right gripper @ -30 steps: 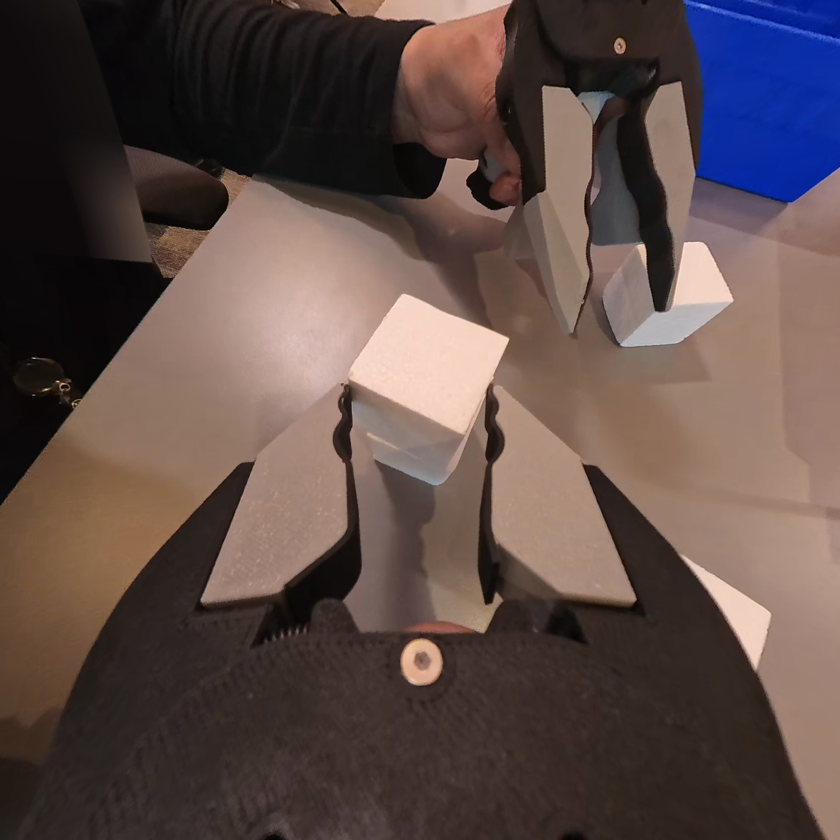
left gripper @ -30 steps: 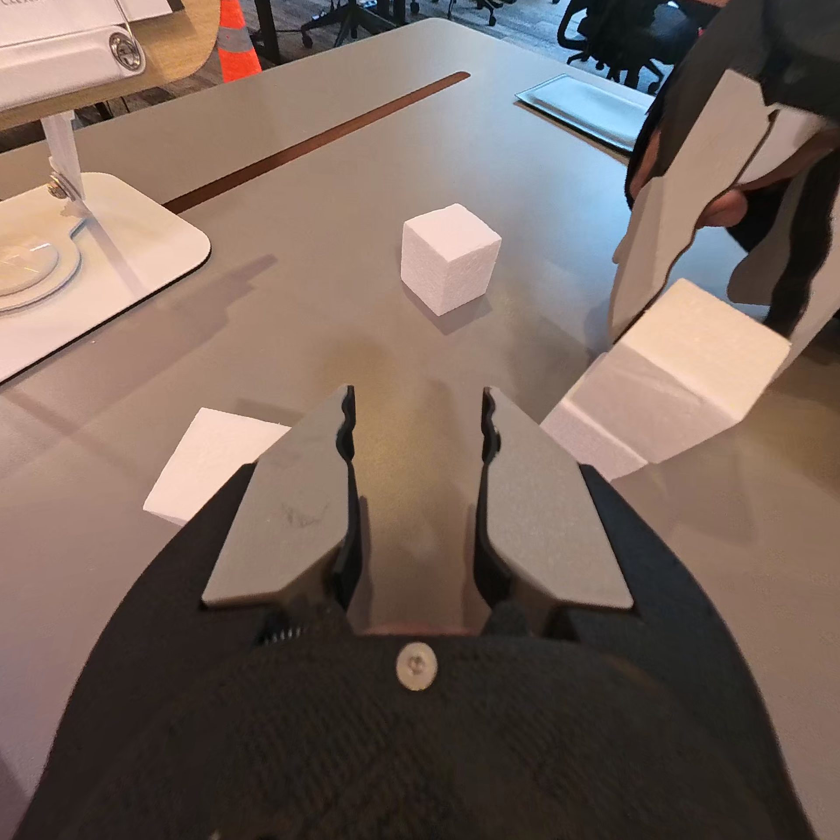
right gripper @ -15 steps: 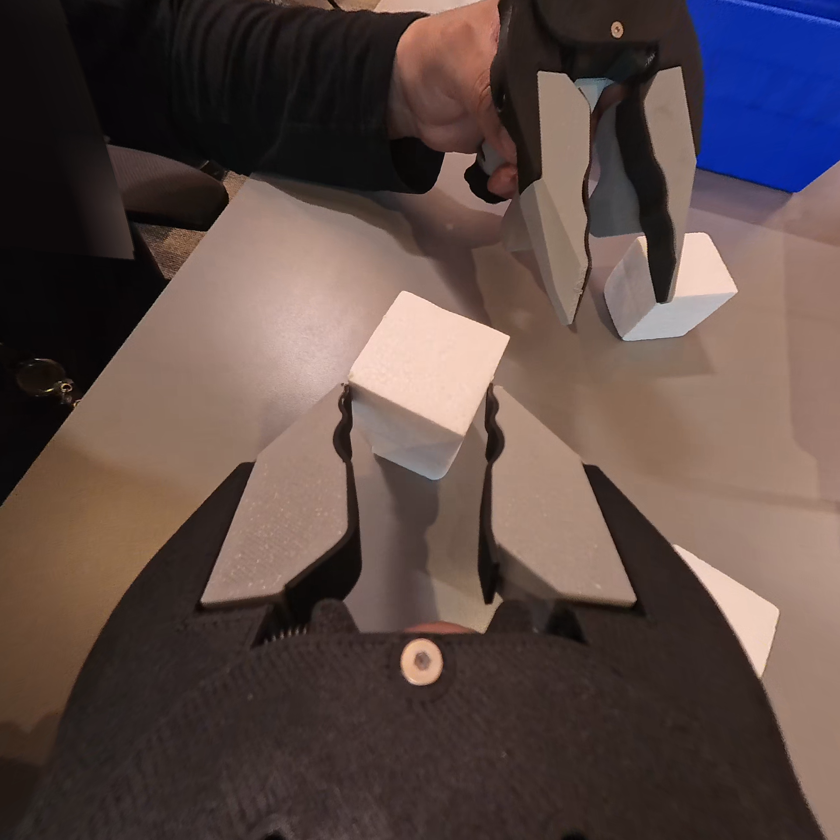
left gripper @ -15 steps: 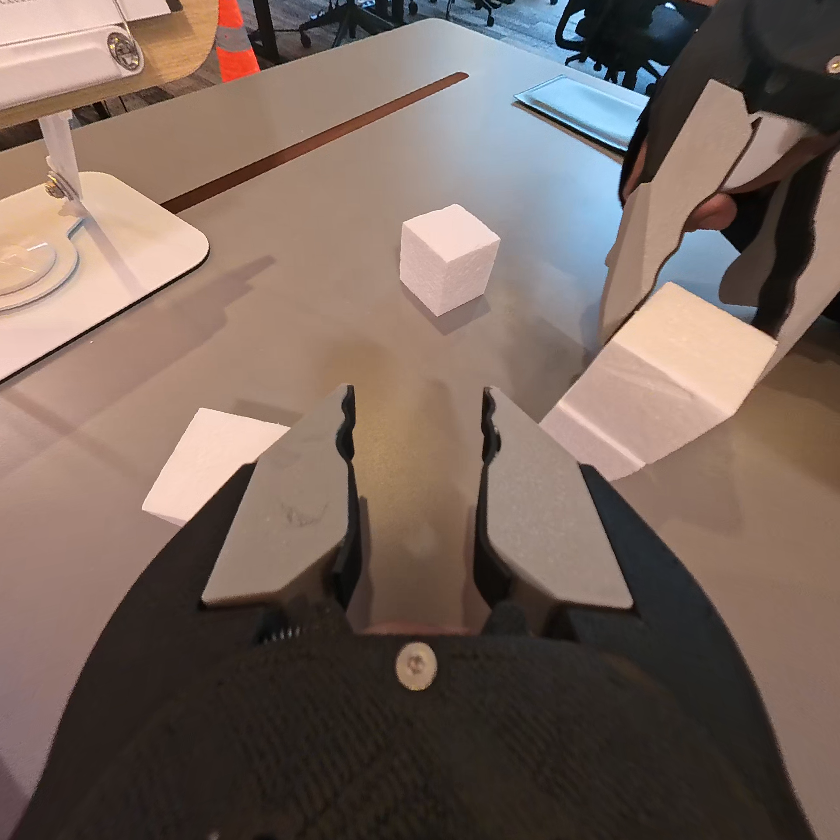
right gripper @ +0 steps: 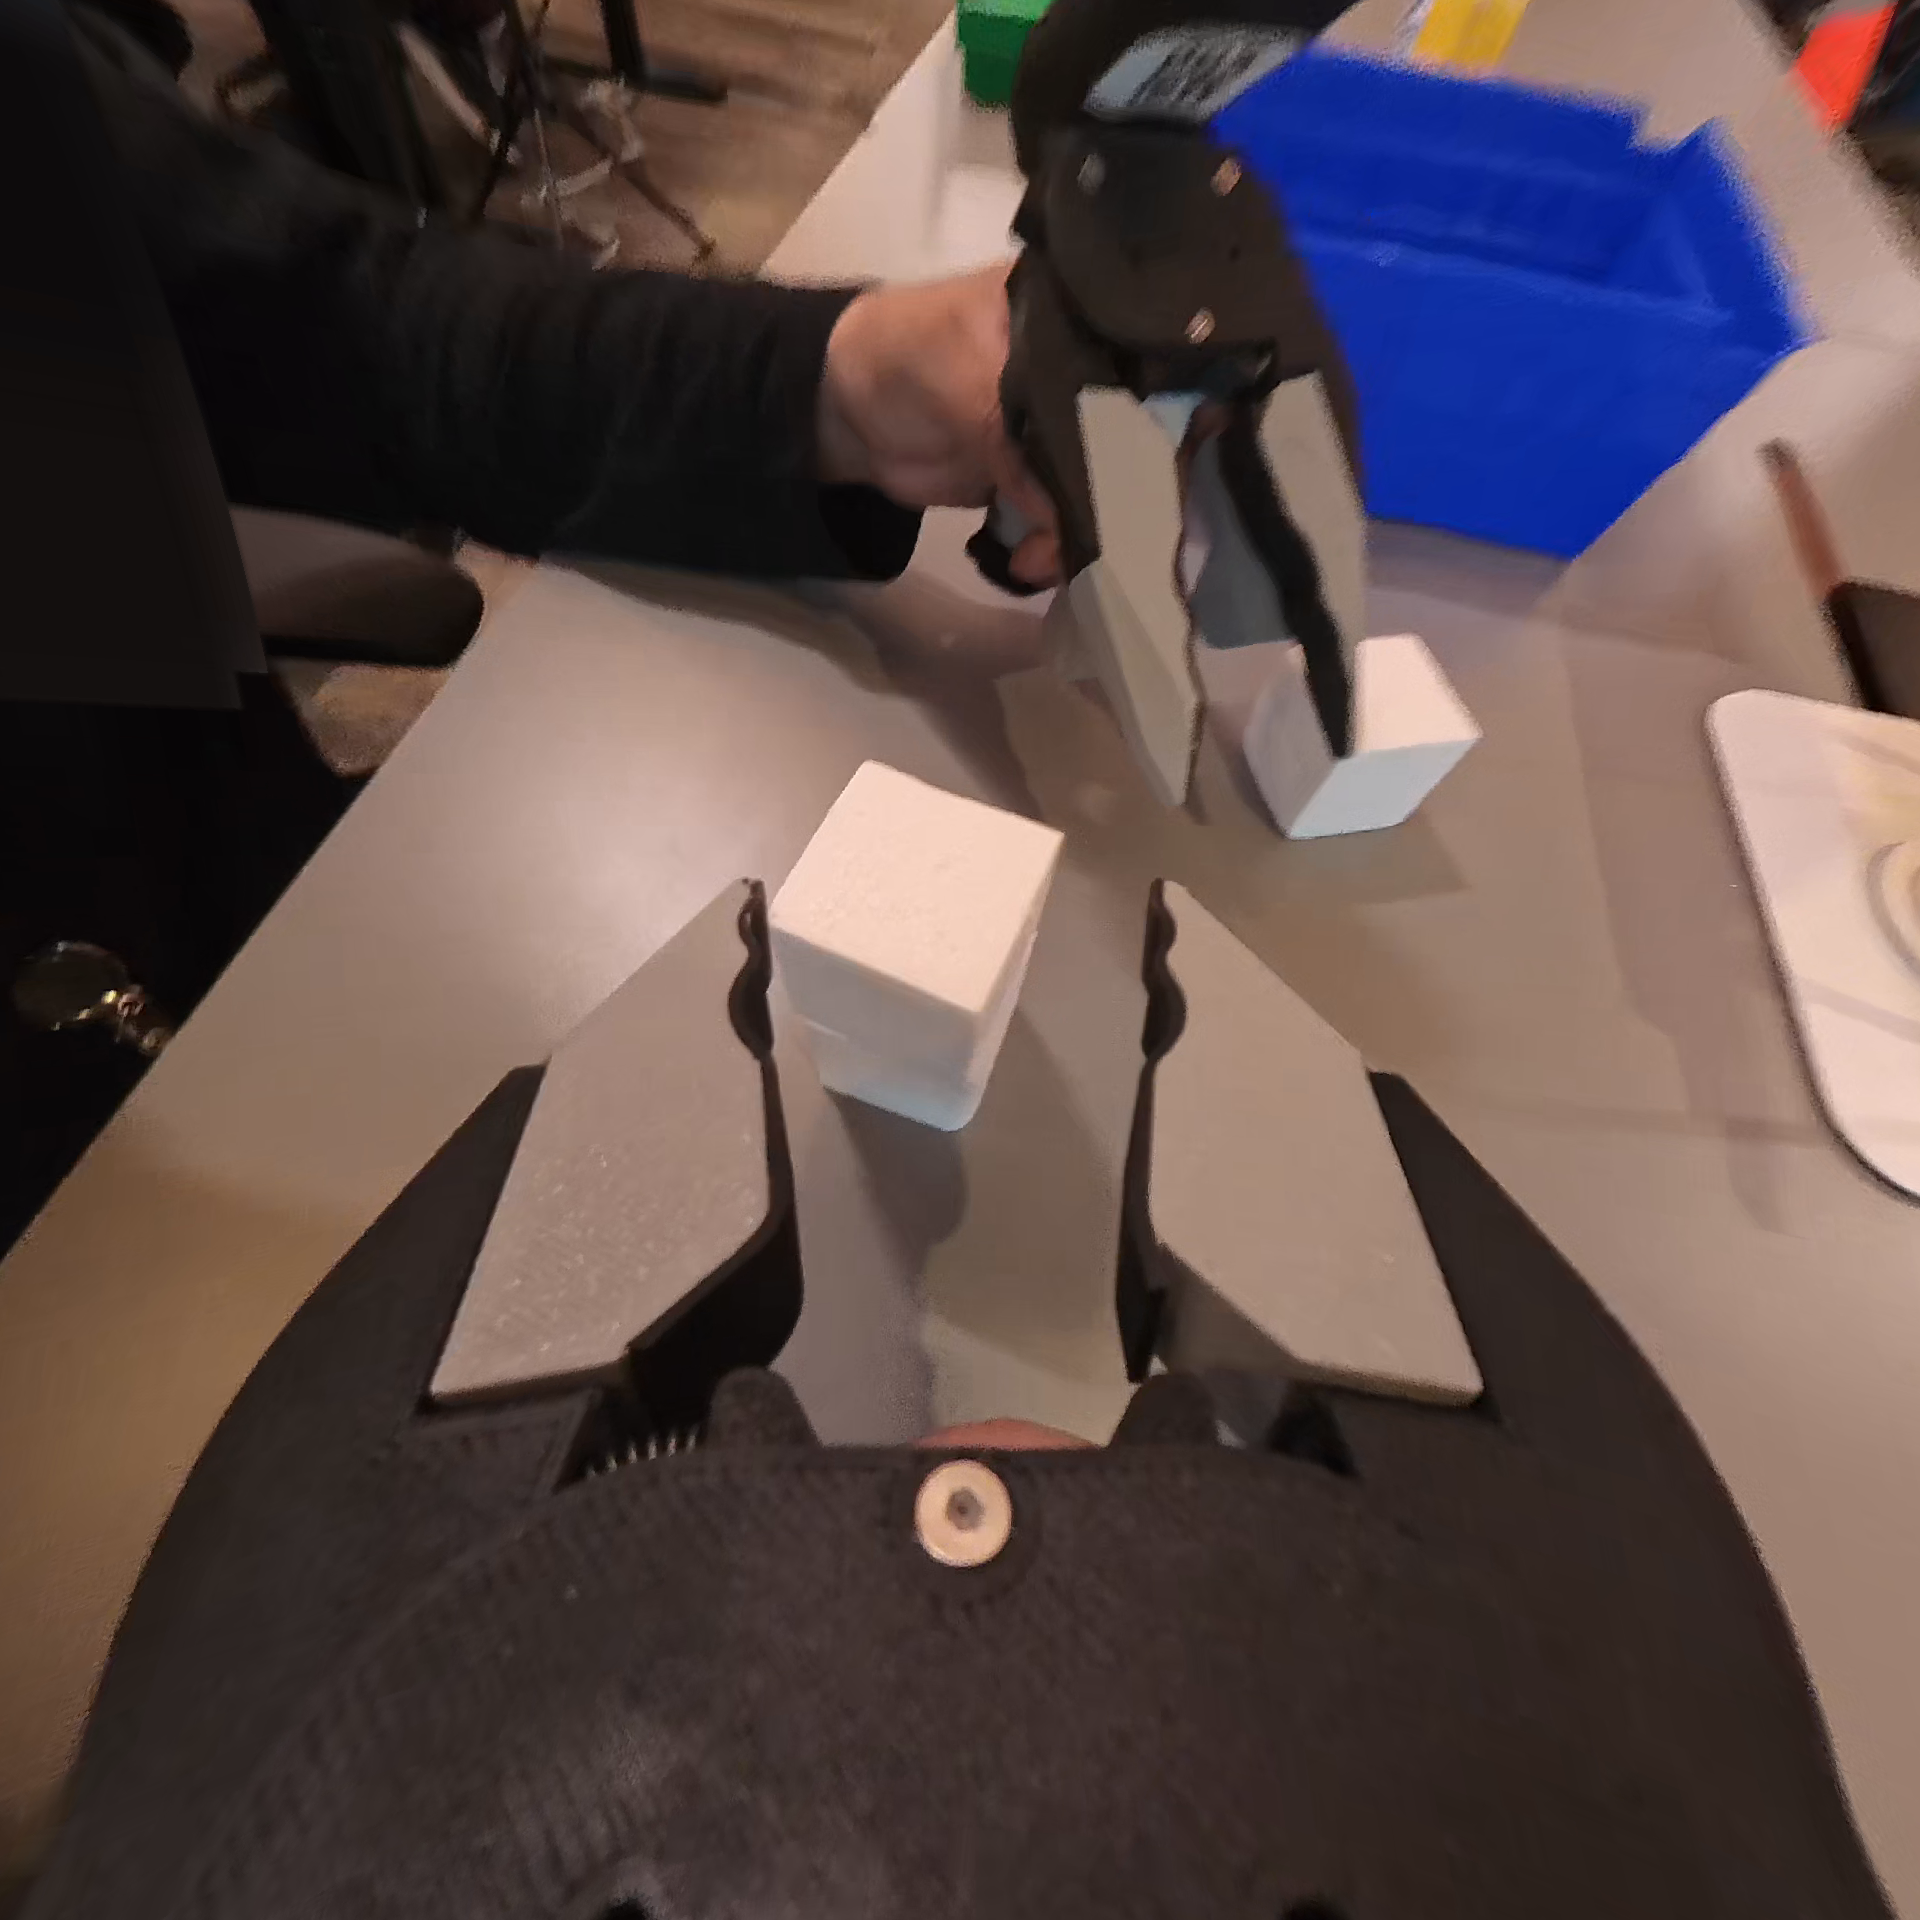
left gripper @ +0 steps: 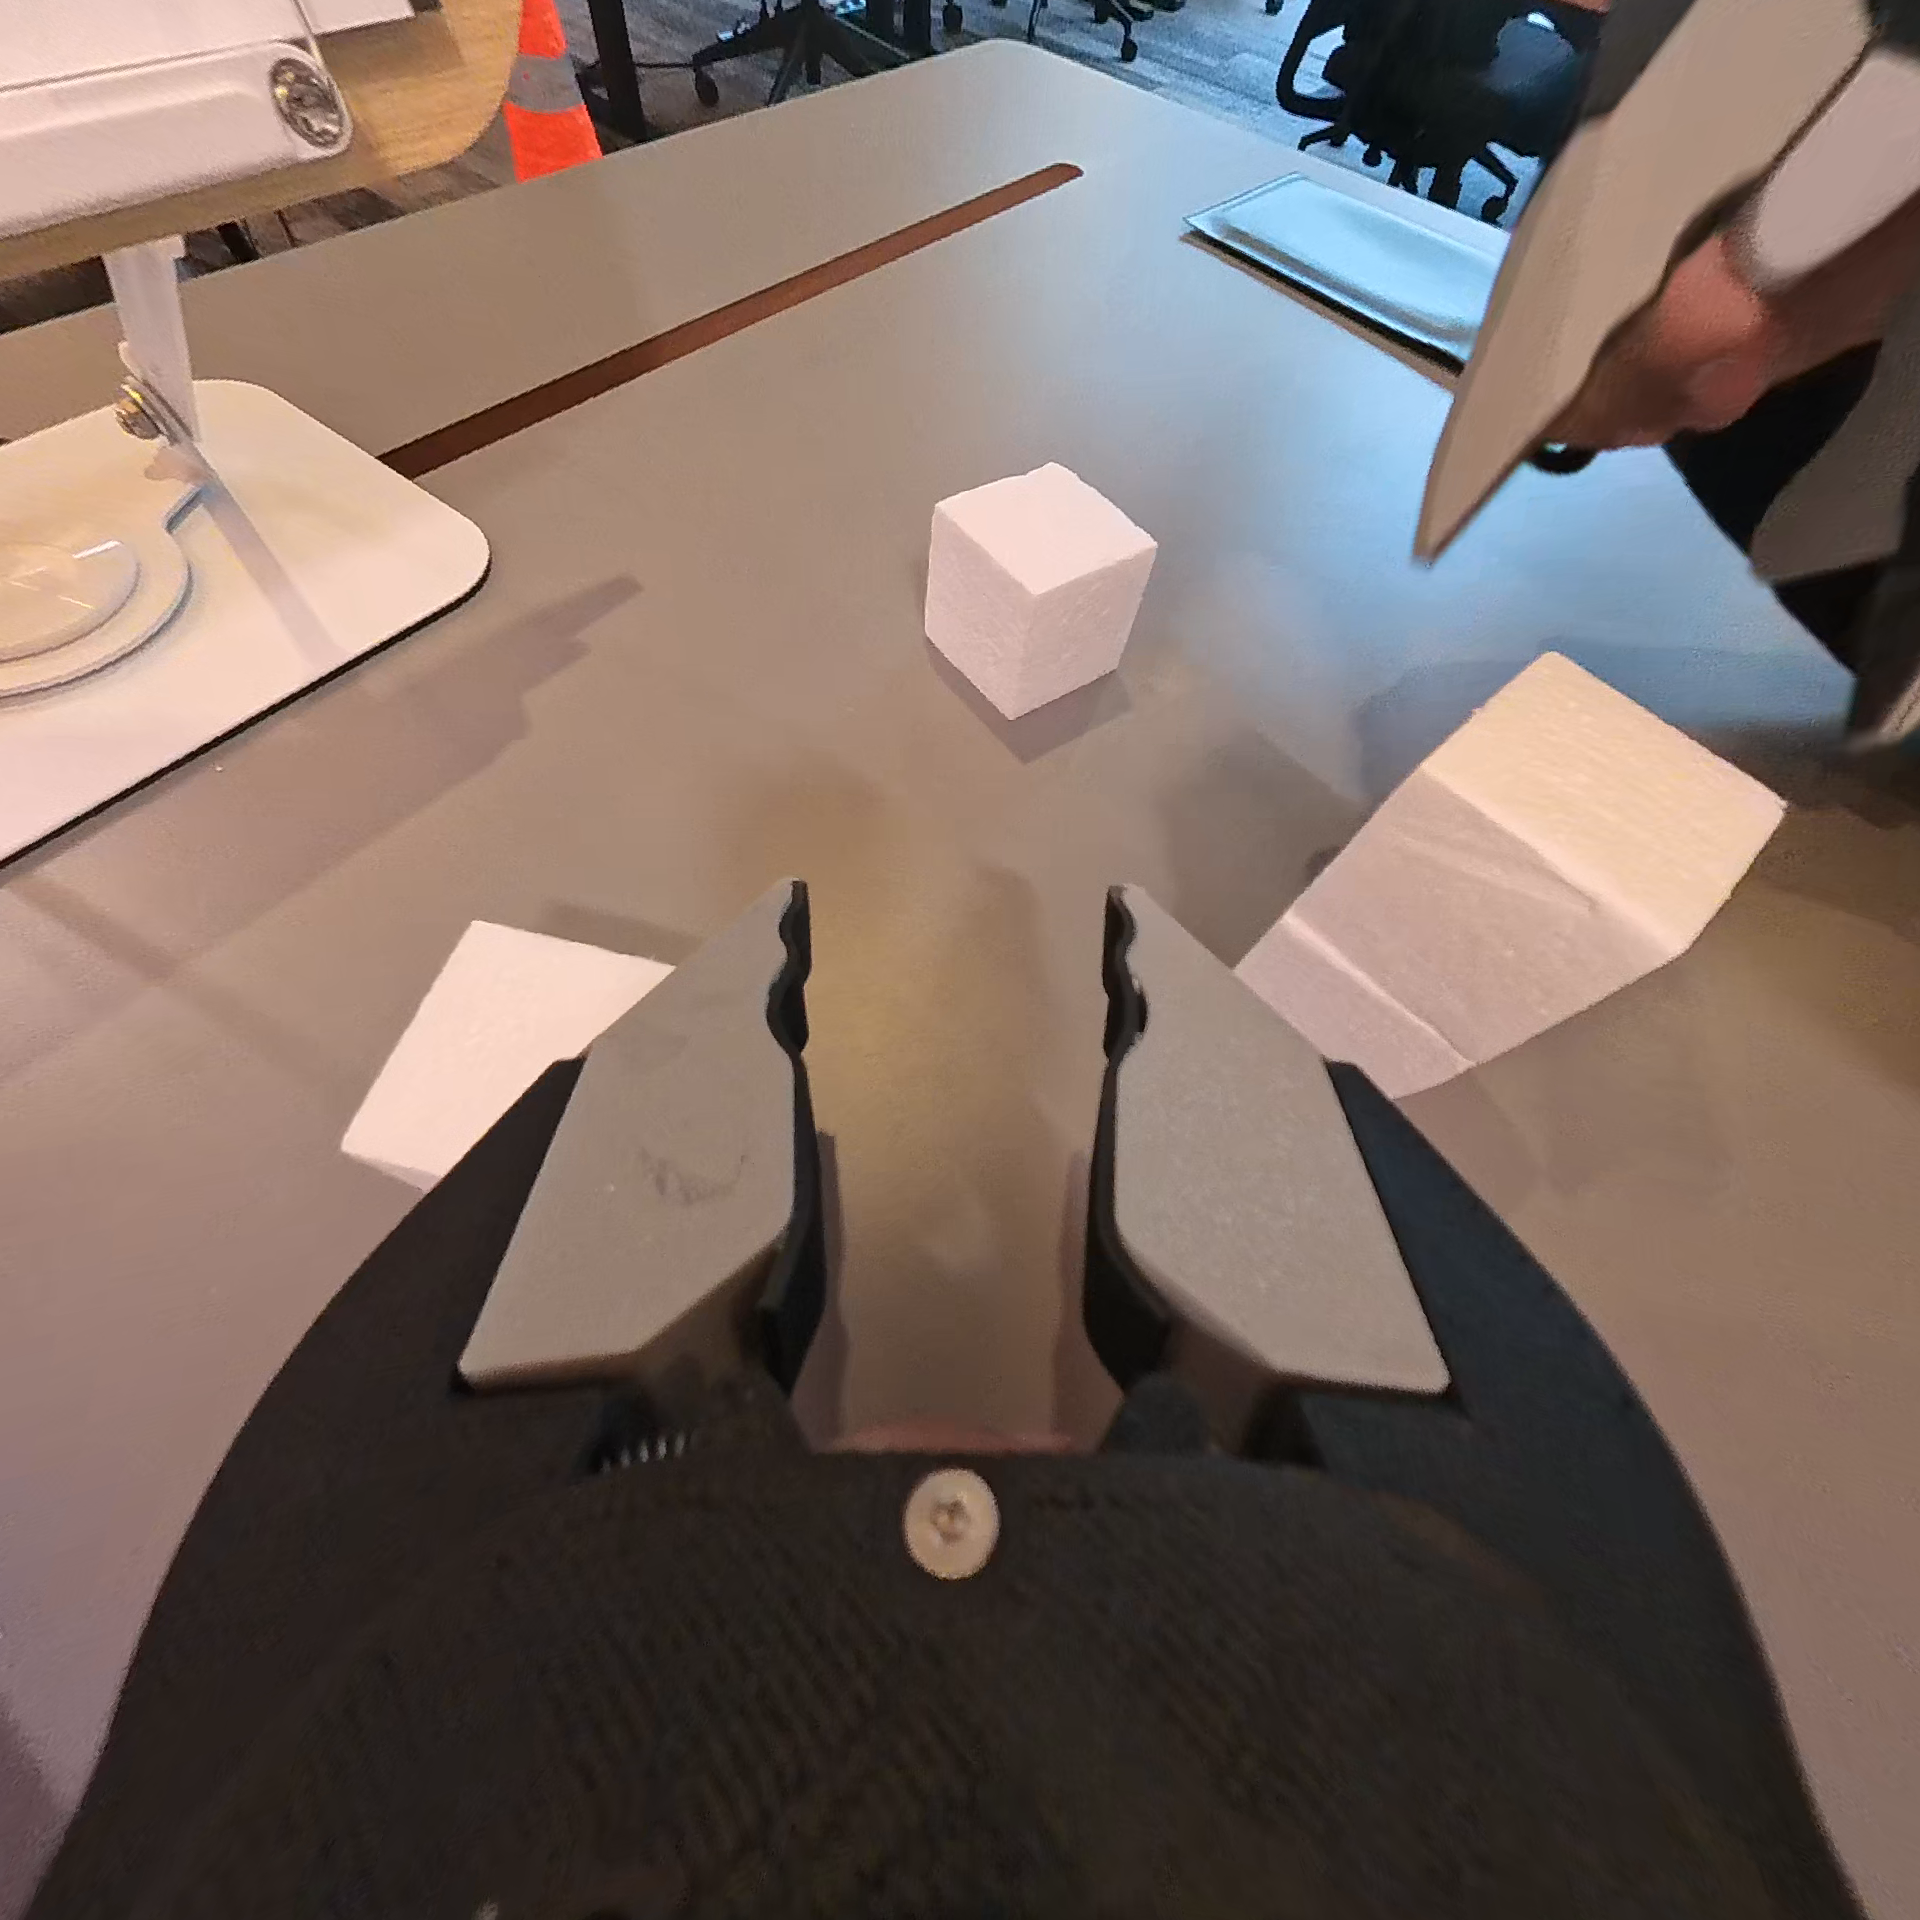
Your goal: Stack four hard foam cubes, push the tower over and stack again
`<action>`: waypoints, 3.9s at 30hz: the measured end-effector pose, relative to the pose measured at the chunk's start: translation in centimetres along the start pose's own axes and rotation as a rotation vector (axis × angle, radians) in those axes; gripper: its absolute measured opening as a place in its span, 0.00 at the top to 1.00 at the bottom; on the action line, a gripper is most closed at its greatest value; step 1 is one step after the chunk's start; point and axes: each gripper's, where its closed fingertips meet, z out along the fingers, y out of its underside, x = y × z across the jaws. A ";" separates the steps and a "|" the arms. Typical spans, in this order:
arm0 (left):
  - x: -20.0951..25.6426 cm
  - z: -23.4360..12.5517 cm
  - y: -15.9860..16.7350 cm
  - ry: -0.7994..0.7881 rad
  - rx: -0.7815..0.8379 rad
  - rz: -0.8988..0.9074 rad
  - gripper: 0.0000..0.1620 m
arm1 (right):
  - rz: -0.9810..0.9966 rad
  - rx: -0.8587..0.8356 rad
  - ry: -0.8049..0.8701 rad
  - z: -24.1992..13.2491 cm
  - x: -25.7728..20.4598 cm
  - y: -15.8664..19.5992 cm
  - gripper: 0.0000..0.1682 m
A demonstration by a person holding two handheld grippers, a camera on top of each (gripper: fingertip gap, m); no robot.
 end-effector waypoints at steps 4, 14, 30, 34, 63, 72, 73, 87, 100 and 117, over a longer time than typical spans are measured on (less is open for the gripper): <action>-0.3 -0.3 -0.3 -0.002 0.020 -0.017 0.66 | 0.044 0.112 0.218 -3.9 4.0 -1.1 0.59; -0.5 -0.2 -0.2 -0.015 0.016 -0.015 0.66 | 0.313 -0.109 0.494 -4.2 11.3 9.1 0.54; -4.6 -3.5 -1.3 -0.120 0.127 -0.174 0.65 | 0.342 0.020 0.445 -5.2 10.3 4.7 0.70; -6.4 -4.5 -1.0 -0.173 0.152 -0.247 0.62 | 0.304 0.066 0.423 -6.2 8.1 -0.8 0.70; -7.6 -3.4 0.7 -0.223 0.087 -0.245 0.60 | 0.252 -0.048 0.329 -1.8 -0.6 -2.7 0.69; -7.4 -3.4 0.6 -0.220 0.088 -0.240 0.60 | 0.246 -0.118 0.390 -1.5 -0.4 -2.0 0.69; -7.4 -3.4 0.5 -0.219 0.086 -0.238 0.59 | 0.243 -0.123 0.397 -1.5 -0.4 -2.0 0.69; -7.4 -3.3 0.6 -0.219 0.081 -0.237 0.59 | 0.261 -0.166 0.482 -1.5 -0.4 -2.1 0.69; -7.4 -3.3 0.6 -0.218 0.082 -0.236 0.60 | 0.270 -0.184 0.489 -1.0 -0.3 -1.6 0.69; -7.1 -4.0 0.1 -0.148 0.109 -0.213 0.41 | 0.223 0.047 0.408 -3.0 -0.8 -3.9 0.57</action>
